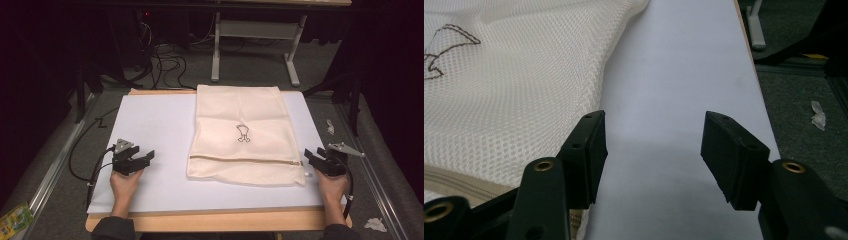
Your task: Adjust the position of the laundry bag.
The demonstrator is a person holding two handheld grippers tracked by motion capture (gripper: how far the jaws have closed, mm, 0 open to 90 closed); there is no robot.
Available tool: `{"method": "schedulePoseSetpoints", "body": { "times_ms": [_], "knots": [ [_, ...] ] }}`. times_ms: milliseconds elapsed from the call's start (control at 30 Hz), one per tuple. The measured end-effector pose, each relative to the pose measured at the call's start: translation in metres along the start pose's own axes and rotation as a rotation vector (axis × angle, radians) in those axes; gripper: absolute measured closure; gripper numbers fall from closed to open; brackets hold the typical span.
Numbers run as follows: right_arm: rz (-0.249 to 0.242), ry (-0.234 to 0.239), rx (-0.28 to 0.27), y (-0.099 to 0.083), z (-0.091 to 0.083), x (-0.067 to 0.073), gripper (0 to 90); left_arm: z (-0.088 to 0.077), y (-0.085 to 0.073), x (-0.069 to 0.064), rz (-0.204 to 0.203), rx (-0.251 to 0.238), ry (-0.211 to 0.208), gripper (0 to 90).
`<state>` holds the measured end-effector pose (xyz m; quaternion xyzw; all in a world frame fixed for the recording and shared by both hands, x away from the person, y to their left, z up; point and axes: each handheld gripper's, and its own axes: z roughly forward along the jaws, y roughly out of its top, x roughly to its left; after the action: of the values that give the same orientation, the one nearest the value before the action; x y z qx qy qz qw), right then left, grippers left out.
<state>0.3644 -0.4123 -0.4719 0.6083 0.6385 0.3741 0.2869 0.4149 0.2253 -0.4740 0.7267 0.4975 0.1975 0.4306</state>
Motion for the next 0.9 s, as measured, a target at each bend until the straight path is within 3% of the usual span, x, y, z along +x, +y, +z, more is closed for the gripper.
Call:
{"method": "schedulePoseSetpoints", "body": {
  "times_ms": [400, 567, 900],
  "knots": [
    [-0.006, 0.038, 0.031, 0.006, -0.01, 0.003, 46.7, 0.008, 0.023, -0.034, 0.021, 0.045, -0.123, 32.4],
    [-0.017, 0.056, 0.059, 0.009, -0.012, 0.006, 48.1, 0.016, 0.03, -0.049, 0.055, 0.063, -0.149, 32.4],
    [-0.026, 0.094, 0.115, 0.02, -0.011, 0.015, 48.8, 0.027, 0.044, -0.075, 0.077, 0.105, -0.189, 32.9]
  ]
}}
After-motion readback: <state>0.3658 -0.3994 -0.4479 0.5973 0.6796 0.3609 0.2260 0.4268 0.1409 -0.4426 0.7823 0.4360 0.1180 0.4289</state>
